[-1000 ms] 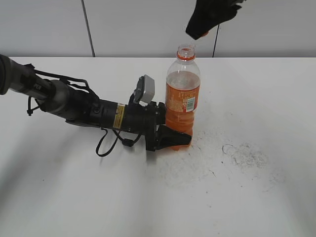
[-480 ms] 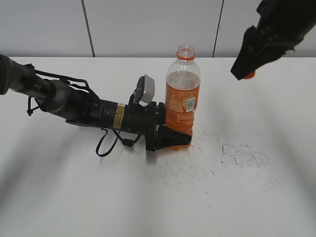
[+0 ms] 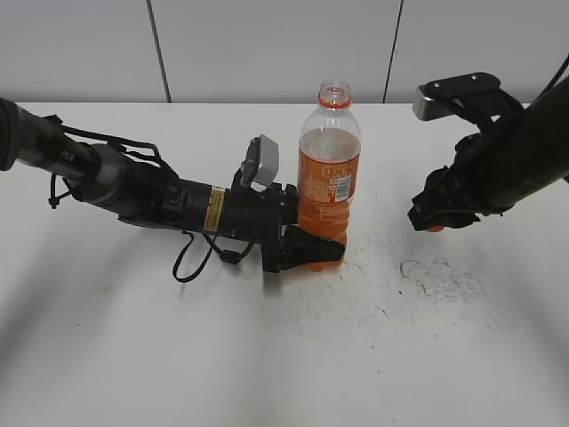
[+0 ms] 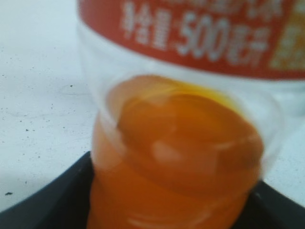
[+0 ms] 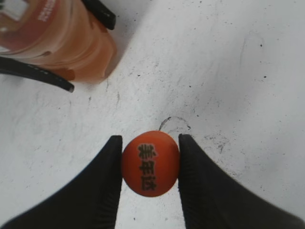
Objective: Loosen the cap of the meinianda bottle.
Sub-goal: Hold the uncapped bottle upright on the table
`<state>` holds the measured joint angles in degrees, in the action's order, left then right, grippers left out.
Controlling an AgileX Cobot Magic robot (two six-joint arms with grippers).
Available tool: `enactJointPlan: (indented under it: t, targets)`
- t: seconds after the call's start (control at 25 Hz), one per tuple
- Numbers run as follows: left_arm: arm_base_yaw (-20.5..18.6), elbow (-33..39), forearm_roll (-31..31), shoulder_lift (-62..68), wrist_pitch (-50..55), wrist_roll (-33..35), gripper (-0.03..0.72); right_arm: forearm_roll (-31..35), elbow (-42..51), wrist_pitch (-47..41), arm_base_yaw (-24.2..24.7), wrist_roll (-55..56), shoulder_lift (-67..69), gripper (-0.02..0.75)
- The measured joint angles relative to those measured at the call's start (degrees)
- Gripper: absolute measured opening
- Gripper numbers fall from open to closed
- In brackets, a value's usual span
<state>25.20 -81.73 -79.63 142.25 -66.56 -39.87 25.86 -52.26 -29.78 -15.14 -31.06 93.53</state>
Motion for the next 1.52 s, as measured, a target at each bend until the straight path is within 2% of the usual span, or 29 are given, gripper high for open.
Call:
enactJointPlan:
  t: [0.12, 0.36, 0.92, 1.0, 1.2, 1.36, 1.44, 1.52]
  targets:
    - [0.0, 0.0, 0.0, 0.0, 0.0, 0.0, 0.55, 2.3, 3.3, 6.4, 0.0, 0.1, 2.0, 0.264]
    - [0.0, 0.0, 0.0, 0.0, 0.0, 0.0, 0.55, 3.5, 3.6, 11.2, 0.0, 0.1, 9.3, 0.264]
    - [0.0, 0.0, 0.0, 0.0, 0.0, 0.0, 0.55, 5.5, 3.8, 15.6, 0.0, 0.1, 14.5, 0.274]
    - [0.0, 0.0, 0.0, 0.0, 0.0, 0.0, 0.55, 5.5, 3.8, 15.7, 0.0, 0.1, 14.5, 0.288]
    - [0.0, 0.0, 0.0, 0.0, 0.1, 0.0, 0.55, 5.5, 3.8, 15.8, 0.0, 0.1, 14.5, 0.392]
    - [0.0, 0.0, 0.0, 0.0, 0.1, 0.0, 0.55, 5.5, 3.8, 15.8, 0.0, 0.1, 14.5, 0.443]
    - [0.0, 0.0, 0.0, 0.0, 0.1, 0.0, 0.554, 5.5, 3.8, 15.1, 0.0, 0.1, 14.1, 0.454]
    - [0.0, 0.0, 0.0, 0.0, 0.3, 0.0, 0.589, 5.5, 3.8, 14.5, 0.0, 0.1, 13.5, 0.456]
